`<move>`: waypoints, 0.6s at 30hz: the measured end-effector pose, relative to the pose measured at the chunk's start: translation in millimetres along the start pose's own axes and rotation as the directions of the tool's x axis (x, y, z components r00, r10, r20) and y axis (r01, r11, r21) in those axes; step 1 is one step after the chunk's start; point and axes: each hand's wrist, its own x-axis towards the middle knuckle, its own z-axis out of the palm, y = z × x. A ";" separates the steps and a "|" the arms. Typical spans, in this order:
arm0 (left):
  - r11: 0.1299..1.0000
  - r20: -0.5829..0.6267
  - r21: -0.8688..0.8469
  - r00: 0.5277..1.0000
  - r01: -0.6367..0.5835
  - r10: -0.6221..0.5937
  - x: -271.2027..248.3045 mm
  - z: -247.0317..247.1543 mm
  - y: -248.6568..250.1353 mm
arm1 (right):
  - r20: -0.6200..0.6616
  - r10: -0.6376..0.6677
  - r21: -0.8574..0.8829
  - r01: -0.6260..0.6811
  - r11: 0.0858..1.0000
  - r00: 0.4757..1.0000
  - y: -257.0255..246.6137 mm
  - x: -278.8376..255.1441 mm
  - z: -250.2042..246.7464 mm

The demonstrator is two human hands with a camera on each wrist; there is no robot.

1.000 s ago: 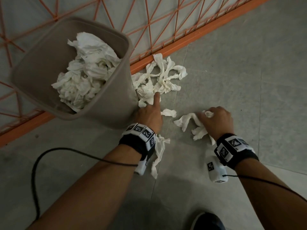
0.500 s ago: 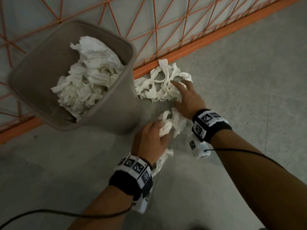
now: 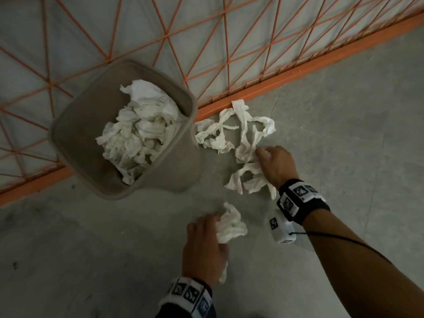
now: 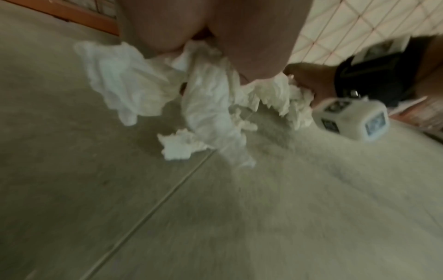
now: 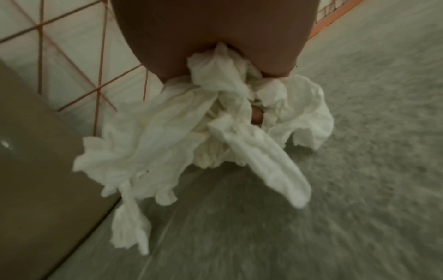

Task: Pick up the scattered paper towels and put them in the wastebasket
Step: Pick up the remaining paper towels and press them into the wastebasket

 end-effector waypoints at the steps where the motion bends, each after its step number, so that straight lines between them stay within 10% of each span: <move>1: 0.999 0.042 0.023 0.999 0.024 -0.024 -4.6 5.8 -2.0 | -0.031 0.024 0.022 -0.023 0.999 0.999 -0.7 2.2 -4.9; 8: 0.975 0.288 0.218 0.957 -0.028 -0.036 -3.9 20.8 -9.1 | -0.148 -0.032 0.109 0.048 0.993 0.988 -14.3 23.3 -14.8; 18: 0.999 0.089 -0.035 0.995 -0.042 0.045 23.5 -3.5 12.2 | 0.178 -0.003 -0.161 0.032 0.986 0.984 -34.0 66.0 -5.9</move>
